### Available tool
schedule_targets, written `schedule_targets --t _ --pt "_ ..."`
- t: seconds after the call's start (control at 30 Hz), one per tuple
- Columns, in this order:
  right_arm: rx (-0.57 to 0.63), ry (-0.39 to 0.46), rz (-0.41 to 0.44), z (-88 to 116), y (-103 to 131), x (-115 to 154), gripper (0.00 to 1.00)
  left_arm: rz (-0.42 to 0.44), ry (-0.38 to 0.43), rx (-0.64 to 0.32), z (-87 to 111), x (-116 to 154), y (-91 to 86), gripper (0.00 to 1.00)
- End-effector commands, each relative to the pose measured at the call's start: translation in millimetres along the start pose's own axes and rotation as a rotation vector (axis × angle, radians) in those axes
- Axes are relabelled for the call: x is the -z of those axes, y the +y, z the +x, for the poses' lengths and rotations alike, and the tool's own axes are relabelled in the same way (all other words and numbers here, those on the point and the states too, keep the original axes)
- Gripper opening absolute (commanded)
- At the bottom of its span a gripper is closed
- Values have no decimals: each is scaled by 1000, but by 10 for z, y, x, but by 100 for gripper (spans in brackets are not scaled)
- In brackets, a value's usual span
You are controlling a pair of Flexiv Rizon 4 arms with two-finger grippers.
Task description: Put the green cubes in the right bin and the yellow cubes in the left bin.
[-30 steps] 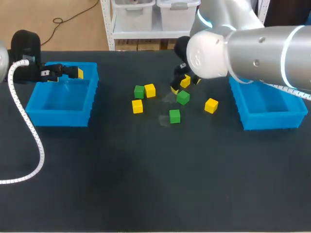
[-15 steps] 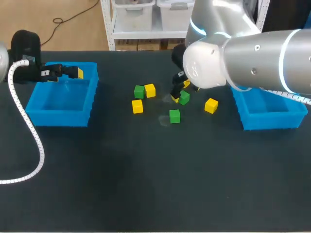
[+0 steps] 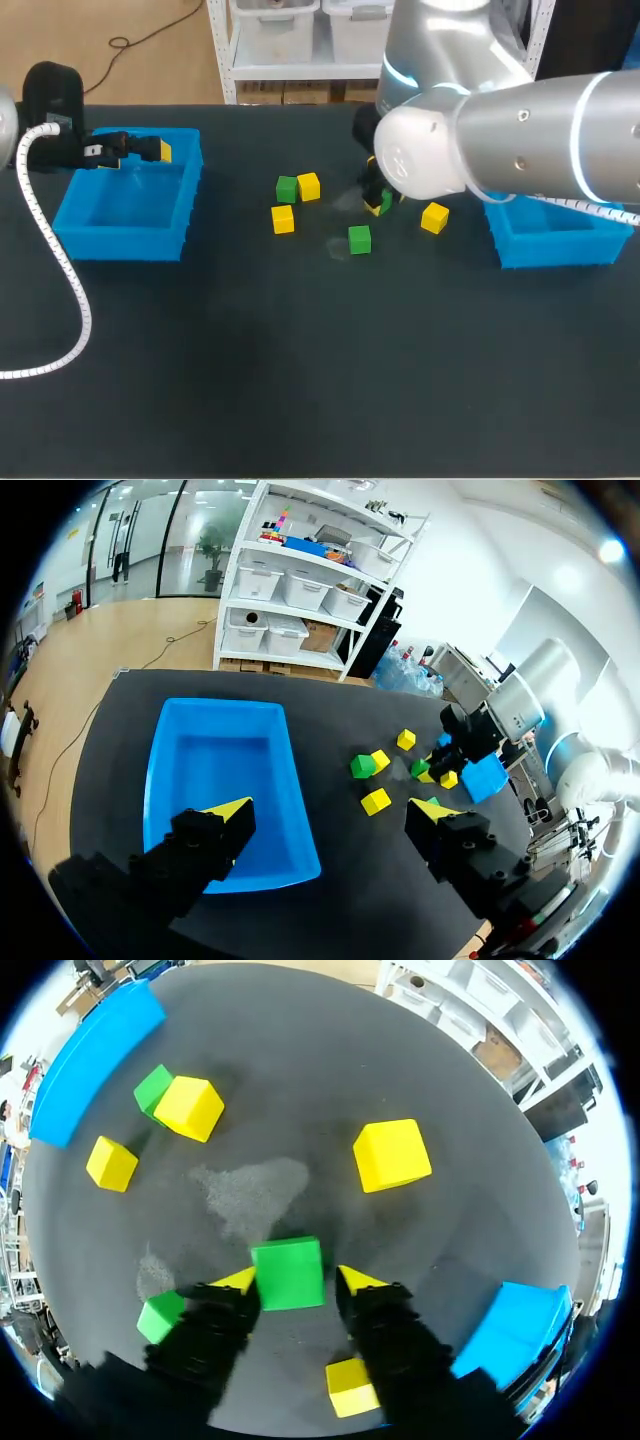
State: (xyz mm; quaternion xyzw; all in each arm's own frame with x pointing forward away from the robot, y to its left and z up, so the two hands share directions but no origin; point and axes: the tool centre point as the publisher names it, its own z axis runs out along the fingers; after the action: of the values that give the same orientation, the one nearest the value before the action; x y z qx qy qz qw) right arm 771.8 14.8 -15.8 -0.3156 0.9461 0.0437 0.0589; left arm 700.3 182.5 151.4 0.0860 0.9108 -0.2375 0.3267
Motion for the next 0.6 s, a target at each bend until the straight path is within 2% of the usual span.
schedule_targets --t 0.03,0.2,0.33,0.47,0.6 --pt "-4 -19 9 45 -5 29 0 11 -7 -2 13 1 23 100" --pt "-5 -47 28 5 -56 133 0 11 -7 -2 13 1 23 100" --pt "-11 -130 78 -25 -185 529 0 11 -7 -2 13 1 23 100" --pt "-112 -255 129 24 -540 1052 0 11 -7 -2 13 1 23 100" --pt "-294 -368 174 244 -1051 1474 0 11 -7 -2 13 1 23 100"
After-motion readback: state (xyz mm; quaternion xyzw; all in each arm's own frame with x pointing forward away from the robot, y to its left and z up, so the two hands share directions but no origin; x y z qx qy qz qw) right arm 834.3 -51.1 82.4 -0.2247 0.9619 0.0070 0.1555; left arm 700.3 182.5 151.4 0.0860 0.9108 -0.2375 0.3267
